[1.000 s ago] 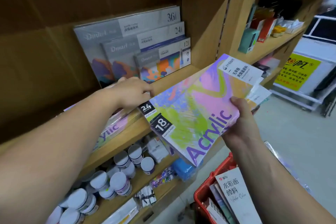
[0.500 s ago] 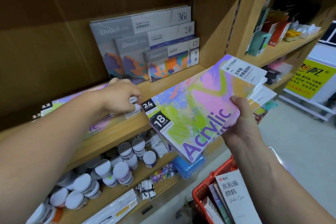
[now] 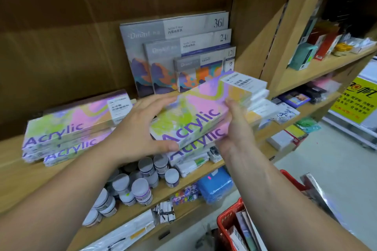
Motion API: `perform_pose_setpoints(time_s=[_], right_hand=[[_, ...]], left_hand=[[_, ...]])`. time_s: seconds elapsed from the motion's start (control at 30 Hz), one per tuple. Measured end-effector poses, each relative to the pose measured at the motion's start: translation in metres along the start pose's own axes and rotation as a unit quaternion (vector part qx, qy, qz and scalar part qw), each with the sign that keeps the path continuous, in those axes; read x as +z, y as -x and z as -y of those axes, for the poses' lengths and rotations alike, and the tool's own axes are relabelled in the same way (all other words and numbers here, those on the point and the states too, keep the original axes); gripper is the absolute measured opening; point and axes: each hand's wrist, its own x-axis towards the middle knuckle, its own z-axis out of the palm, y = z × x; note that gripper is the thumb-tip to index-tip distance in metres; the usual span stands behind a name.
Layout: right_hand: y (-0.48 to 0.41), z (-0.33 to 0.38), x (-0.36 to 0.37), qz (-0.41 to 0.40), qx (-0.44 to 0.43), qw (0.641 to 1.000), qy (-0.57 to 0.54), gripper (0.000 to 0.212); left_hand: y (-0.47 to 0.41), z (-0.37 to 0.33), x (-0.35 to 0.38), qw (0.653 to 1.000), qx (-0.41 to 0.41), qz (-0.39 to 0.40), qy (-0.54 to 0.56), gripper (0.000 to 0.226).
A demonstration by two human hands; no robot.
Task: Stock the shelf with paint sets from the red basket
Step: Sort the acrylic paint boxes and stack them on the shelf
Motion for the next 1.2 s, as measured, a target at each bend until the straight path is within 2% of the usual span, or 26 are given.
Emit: perform_pose_setpoints(time_s=[0.03, 0.13, 0.17, 0.23, 0.27, 0.3, 0.33, 0.4, 0.43, 0.53, 0.6, 0.63, 0.7, 0.77, 0.87, 0.93, 1.03, 1.1, 1.2], right_hand=[[0.000, -0.001, 0.006, 0.013, 0.005, 1.000, 0.019, 0.089], [-0.002, 0.009, 0.009, 0.027, -0.003, 0.992, 0.123, 0.042], [-0.003, 0.013, 0.007, 0.022, -0.007, 0.987, 0.158, 0.036], [-0.003, 0.018, -0.001, 0.012, -0.015, 0.977, 0.214, 0.040], [-0.005, 0.017, -0.005, 0.019, -0.016, 0.972, 0.232, 0.044], [-0.005, 0.014, -0.010, 0.025, -0.023, 0.966, 0.256, 0.057], [-0.006, 0.008, -0.017, 0.026, -0.039, 0.955, 0.292, 0.084], [-0.010, -0.005, -0.035, 0.019, -0.101, 0.910, 0.402, 0.143], [-0.010, -0.011, -0.044, 0.044, -0.132, 0.878, 0.458, 0.154], [-0.010, -0.021, -0.064, 0.100, -0.197, 0.785, 0.579, 0.163], [-0.015, -0.021, -0.068, 0.095, -0.223, 0.749, 0.617, 0.167], [-0.017, -0.020, -0.067, 0.090, -0.227, 0.740, 0.626, 0.169], [-0.021, -0.015, -0.064, 0.077, -0.228, 0.721, 0.650, 0.172], [-0.027, -0.012, -0.062, 0.072, -0.232, 0.712, 0.659, 0.173], [-0.036, -0.007, -0.058, 0.070, -0.234, 0.711, 0.659, 0.174], [-0.040, -0.007, -0.056, 0.070, -0.239, 0.709, 0.660, 0.175], [-0.043, -0.008, -0.056, 0.070, -0.251, 0.707, 0.658, 0.173], [-0.048, -0.004, -0.059, 0.068, -0.248, 0.718, 0.647, 0.167], [-0.061, 0.012, -0.065, 0.058, -0.240, 0.729, 0.638, 0.160]], left_hand=[[0.003, -0.002, 0.003, 1.000, -0.002, -0.008, -0.021, 0.111], [0.007, 0.004, 0.009, 0.998, -0.035, -0.023, -0.057, 0.100], [0.007, 0.007, 0.011, 0.997, -0.043, -0.029, -0.063, 0.097], [0.007, 0.011, 0.013, 0.995, -0.061, -0.063, -0.048, 0.090], [0.007, 0.012, 0.014, 0.993, -0.074, -0.082, -0.036, 0.084], [0.008, 0.012, 0.013, 0.991, -0.090, -0.097, -0.027, 0.080], [0.008, 0.011, 0.013, 0.989, -0.105, -0.101, -0.022, 0.078], [0.006, 0.010, 0.011, 0.988, -0.125, -0.085, -0.027, 0.077], [0.005, 0.010, 0.009, 0.988, -0.130, -0.072, -0.033, 0.076], [-0.002, 0.009, -0.002, 0.985, -0.157, -0.015, -0.064, 0.078], [-0.001, 0.002, -0.007, 0.977, -0.184, -0.002, -0.108, 0.104], [0.003, -0.002, -0.006, 0.973, -0.183, -0.032, -0.133, 0.113], [0.018, -0.014, 0.003, 0.964, -0.158, -0.140, -0.160, 0.108], [0.032, -0.028, 0.016, 0.954, -0.192, -0.193, -0.125, 0.103], [0.034, -0.044, 0.034, 0.944, -0.296, -0.145, -0.021, 0.119], [0.024, -0.051, 0.045, 0.941, -0.313, -0.123, 0.042, 0.113], [0.010, -0.051, 0.058, 0.918, -0.331, -0.158, 0.148, 0.103], [0.003, -0.047, 0.064, 0.905, -0.346, -0.182, 0.167, 0.106], [-0.009, -0.046, 0.069, 0.908, -0.351, -0.186, 0.134, 0.107]])
